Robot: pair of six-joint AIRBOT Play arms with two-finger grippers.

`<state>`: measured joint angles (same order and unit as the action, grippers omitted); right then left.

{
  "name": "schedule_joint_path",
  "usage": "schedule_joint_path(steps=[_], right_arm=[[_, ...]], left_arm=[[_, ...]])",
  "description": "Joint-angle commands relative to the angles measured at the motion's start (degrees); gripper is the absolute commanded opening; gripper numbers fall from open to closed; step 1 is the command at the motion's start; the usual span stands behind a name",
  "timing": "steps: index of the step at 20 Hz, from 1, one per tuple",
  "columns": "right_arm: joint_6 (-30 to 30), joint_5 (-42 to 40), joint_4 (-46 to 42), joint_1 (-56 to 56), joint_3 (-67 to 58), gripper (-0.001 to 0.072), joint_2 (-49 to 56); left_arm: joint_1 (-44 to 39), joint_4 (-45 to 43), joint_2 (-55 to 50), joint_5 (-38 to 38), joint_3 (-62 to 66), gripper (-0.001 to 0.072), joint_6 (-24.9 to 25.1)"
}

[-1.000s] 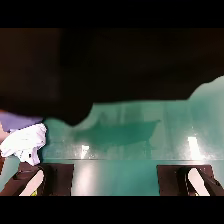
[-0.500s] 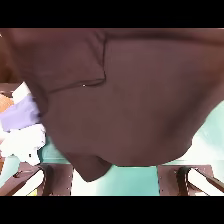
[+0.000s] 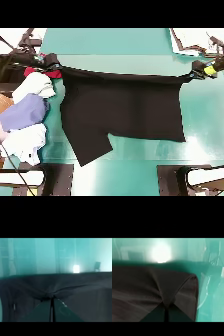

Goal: Fold the shirts.

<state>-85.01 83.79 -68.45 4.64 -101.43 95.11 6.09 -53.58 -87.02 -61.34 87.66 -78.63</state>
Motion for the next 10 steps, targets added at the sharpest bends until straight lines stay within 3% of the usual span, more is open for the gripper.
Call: schedule_joint_path(steps=[1,6,10], right_arm=[[0.31,-1.25,-0.11,-0.52,-8.37,0.0014,8.26],[1.95,2.73,-2.21,-0.46,-7.43,0.0013,6.23],[1.95,-2.38,-2.60,-0.52,6.47,0.0014,0.85]], left_arm=[[-1.22,0.00,-6.19,3.41,3.61,0.0021,2.36],[-0.79,-5.77,-6.19,-9.55,4.11,0.0021,2.38],[-0.83,-7.61,-6.19,-9.22,-4.26,0.0022,2.54]])
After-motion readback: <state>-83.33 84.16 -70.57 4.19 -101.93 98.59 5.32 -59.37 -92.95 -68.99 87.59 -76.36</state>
